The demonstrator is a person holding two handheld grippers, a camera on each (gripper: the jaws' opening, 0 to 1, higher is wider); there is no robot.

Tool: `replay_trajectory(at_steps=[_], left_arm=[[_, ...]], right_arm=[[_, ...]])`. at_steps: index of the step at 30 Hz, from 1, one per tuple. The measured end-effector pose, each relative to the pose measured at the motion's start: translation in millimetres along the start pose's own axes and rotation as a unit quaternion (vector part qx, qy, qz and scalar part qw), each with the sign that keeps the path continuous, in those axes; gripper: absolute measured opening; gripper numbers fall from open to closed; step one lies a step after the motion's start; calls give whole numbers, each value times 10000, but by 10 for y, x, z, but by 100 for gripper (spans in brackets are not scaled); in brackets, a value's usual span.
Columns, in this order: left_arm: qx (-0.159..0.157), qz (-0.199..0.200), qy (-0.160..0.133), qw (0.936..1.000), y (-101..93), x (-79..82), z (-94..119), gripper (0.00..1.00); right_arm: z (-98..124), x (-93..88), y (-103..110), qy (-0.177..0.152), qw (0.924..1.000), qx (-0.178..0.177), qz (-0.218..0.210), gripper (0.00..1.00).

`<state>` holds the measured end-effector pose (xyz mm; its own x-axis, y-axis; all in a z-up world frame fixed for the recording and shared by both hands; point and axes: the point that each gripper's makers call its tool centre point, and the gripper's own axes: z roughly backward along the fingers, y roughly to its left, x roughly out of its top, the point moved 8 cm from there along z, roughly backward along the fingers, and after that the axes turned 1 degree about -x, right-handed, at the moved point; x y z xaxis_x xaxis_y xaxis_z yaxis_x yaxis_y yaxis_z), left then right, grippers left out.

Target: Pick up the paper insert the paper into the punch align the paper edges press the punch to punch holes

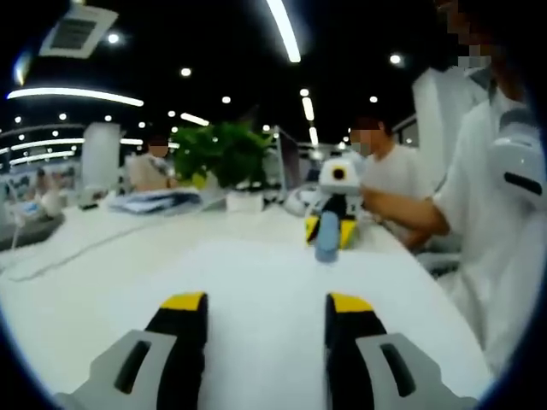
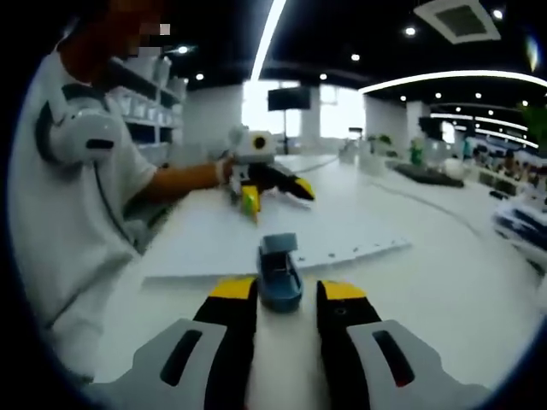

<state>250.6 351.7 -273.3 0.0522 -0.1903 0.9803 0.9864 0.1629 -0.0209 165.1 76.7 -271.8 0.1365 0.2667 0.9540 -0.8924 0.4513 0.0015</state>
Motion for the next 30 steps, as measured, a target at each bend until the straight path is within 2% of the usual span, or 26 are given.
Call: replay_trajectory(at_steps=[2, 5, 10, 13, 16, 18, 23, 25, 30], left_arm=[[3, -34, -2, 10000, -5, 6, 3, 59], [30, -118, -62, 9999, -12, 34, 10, 66], [-37, -88, -168, 9998, -31, 82, 11, 68], [-16, -64, -178, 9998, -23, 91, 16, 67], [-220, -62, -127, 9997, -130, 150, -73, 68], [-259, -192, -45, 9995, -175, 187, -132, 70], [-482, -311, -80, 9983, -282, 300, -310, 70], [-666, -383, -100, 9970, -356, 378, -494, 70], [-896, -438, -69, 9950, -472, 441, -753, 70]], right_arm=[[69, 20, 39, -198, 9995, -252, -81, 31], [148, 8, 112, -325, 9975, -606, -142, 33], [210, 17, 226, -493, 9942, -935, -216, 36], [241, 70, 278, -708, 9884, -1300, -339, 36], [234, 94, 381, -749, 9864, -1314, -640, 32], [233, 117, 424, -814, 9842, -1480, -539, 33], [271, 173, 453, -888, 9732, -2002, -700, 42], [326, 218, 453, -1013, 9643, -2341, -706, 42], [400, 190, 429, -1088, 9526, -2676, -952, 46]])
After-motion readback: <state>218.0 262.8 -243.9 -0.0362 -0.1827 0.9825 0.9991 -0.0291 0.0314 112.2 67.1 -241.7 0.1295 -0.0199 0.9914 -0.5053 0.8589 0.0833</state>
